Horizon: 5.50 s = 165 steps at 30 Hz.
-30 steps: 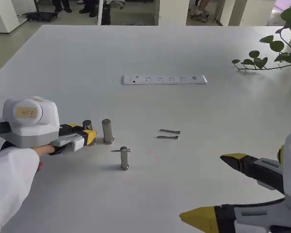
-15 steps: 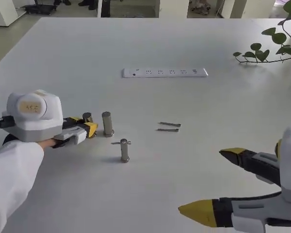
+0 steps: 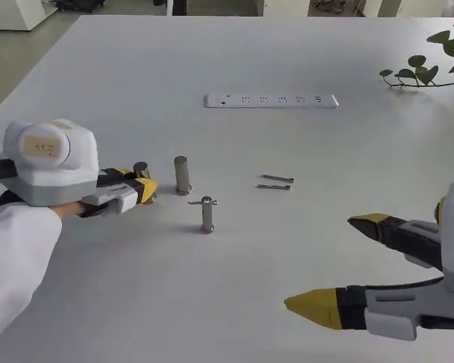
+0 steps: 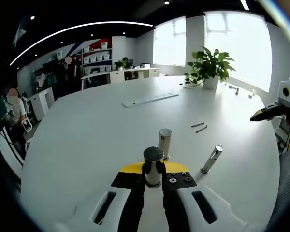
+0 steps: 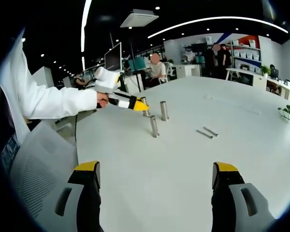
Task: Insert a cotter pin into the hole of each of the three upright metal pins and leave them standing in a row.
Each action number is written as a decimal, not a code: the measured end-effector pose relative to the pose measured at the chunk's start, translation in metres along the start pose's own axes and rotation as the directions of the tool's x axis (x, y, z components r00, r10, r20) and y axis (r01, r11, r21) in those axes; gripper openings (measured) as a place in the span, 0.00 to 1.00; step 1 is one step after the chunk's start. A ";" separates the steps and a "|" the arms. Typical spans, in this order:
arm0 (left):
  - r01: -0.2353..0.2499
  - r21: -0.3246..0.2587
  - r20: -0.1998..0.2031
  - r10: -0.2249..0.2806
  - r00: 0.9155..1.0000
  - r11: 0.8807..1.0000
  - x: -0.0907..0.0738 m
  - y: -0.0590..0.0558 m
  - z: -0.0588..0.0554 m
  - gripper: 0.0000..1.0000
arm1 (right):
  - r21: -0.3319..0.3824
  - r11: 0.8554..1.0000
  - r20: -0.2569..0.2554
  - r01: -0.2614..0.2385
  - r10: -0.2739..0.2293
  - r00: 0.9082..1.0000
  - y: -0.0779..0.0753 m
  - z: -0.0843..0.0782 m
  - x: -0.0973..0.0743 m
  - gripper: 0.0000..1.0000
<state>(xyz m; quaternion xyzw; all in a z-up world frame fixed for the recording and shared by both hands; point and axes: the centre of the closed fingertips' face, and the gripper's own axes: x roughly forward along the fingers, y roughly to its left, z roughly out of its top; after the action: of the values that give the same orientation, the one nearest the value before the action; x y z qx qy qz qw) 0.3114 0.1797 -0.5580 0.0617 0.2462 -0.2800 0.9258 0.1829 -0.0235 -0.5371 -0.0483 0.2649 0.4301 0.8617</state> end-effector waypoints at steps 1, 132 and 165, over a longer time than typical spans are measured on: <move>0.018 -0.002 0.001 -0.018 1.000 1.000 -0.005 -0.005 -0.001 0.11 | -0.001 1.000 0.005 0.000 0.000 1.000 0.000 0.002 0.000 0.95; 0.463 -0.078 -0.027 -0.466 0.884 0.883 -0.106 -0.153 -0.042 0.99 | -0.388 0.914 -0.223 -0.123 0.036 0.974 -0.049 0.046 -0.003 0.87; 0.447 -0.126 0.019 -0.448 0.894 0.886 -0.113 -0.143 -0.039 0.99 | -0.429 0.759 -0.613 -0.489 0.153 0.775 -0.104 0.004 0.087 0.29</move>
<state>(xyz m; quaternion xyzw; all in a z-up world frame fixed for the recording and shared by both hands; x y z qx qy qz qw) 0.1350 0.1250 -0.5334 -0.0543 0.2760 -0.4692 0.8371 0.3072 -0.0252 -0.5918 -0.3733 0.3616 0.6042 0.6040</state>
